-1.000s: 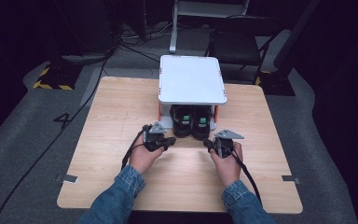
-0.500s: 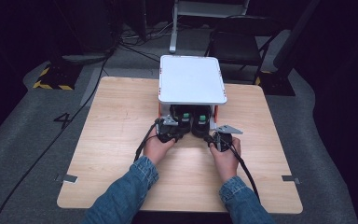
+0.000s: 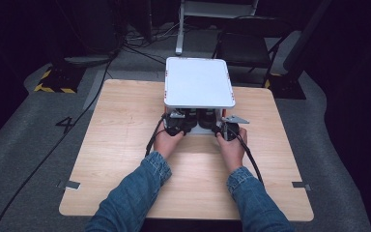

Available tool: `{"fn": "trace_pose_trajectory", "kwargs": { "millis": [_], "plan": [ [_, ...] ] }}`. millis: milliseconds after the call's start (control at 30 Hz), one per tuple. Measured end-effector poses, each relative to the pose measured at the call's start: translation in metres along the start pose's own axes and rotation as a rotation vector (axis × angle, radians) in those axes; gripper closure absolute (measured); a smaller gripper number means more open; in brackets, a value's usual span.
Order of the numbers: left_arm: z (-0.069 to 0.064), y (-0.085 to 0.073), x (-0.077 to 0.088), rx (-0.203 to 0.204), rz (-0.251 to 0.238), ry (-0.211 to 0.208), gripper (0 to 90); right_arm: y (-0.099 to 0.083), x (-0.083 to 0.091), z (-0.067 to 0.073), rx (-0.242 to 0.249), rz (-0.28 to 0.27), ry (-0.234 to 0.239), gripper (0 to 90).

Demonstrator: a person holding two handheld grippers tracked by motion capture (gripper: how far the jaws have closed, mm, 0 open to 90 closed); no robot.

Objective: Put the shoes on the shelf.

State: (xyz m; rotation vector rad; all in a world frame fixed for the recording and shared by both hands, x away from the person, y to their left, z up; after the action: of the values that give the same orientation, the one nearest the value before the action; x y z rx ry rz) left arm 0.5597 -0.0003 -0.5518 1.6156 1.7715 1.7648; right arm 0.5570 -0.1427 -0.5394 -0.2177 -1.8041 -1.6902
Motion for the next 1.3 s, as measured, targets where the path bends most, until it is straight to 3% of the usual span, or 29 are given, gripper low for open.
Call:
{"fn": "trace_pose_trajectory", "kwargs": {
  "millis": [33, 100, 200, 267, 333, 500, 600, 633, 700, 800, 1033, 1300],
  "plan": [
    [0.002, 0.000, 0.000, 0.008, -0.005, 0.003, 88.4, 0.002, -0.003, 0.001, 0.003, -0.005, -0.001, 89.8],
    [0.000, 0.001, 0.000, 0.018, -0.013, -0.029, 87.2, 0.002, -0.005, 0.002, 0.003, -0.009, 0.002, 89.5],
    [-0.009, 0.008, 0.002, -0.026, -0.056, -0.049, 78.6, 0.003, -0.004, 0.004, 0.006, -0.019, 0.009, 81.9],
    [-0.019, 0.011, 0.007, -0.044, -0.055, -0.068, 74.6, 0.002, 0.001, 0.004, 0.010, -0.017, 0.012, 80.4],
    [-0.030, 0.011, 0.014, -0.030, -0.042, -0.081, 71.3, 0.004, 0.011, 0.005, 0.003, -0.028, 0.029, 77.5],
    [-0.055, 0.014, 0.043, -0.085, -0.044, -0.086, 59.4, 0.015, 0.044, 0.008, 0.040, -0.069, 0.077, 64.8],
    [-0.070, 0.018, 0.062, -0.132, -0.054, -0.053, 46.1, 0.024, 0.069, 0.009, 0.059, -0.094, 0.106, 56.8],
    [-0.076, 0.018, 0.068, -0.147, -0.054, -0.048, 46.1, 0.024, 0.069, 0.009, 0.059, -0.094, 0.106, 56.8],
    [-0.086, 0.015, 0.081, -0.169, -0.054, -0.053, 40.5, 0.027, 0.088, 0.008, 0.074, -0.103, 0.121, 52.8],
    [-0.096, 0.007, 0.100, -0.177, -0.048, -0.053, 38.3, 0.027, 0.100, 0.005, 0.080, -0.108, 0.126, 51.2],
    [-0.095, -0.008, 0.152, -0.174, -0.071, 0.016, 33.4, 0.030, 0.141, -0.007, 0.083, -0.152, 0.133, 49.7],
    [-0.074, -0.040, 0.196, -0.131, -0.038, 0.111, 30.5, 0.023, 0.163, -0.022, 0.058, -0.167, 0.141, 48.7]
  ]
}}
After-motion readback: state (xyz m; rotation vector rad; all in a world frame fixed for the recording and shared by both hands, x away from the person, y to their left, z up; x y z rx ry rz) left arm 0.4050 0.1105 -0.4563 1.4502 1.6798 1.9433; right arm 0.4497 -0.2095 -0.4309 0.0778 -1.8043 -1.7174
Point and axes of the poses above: each handheld gripper's, and its own axes: x roughly backward along the jaws, y roughly out of its top, z roughly to its left, the point moved 9 cm from there along -x, roughly forward along the jaws, and after that the axes turned 8 degrees about -y, right-handed, at the moved point
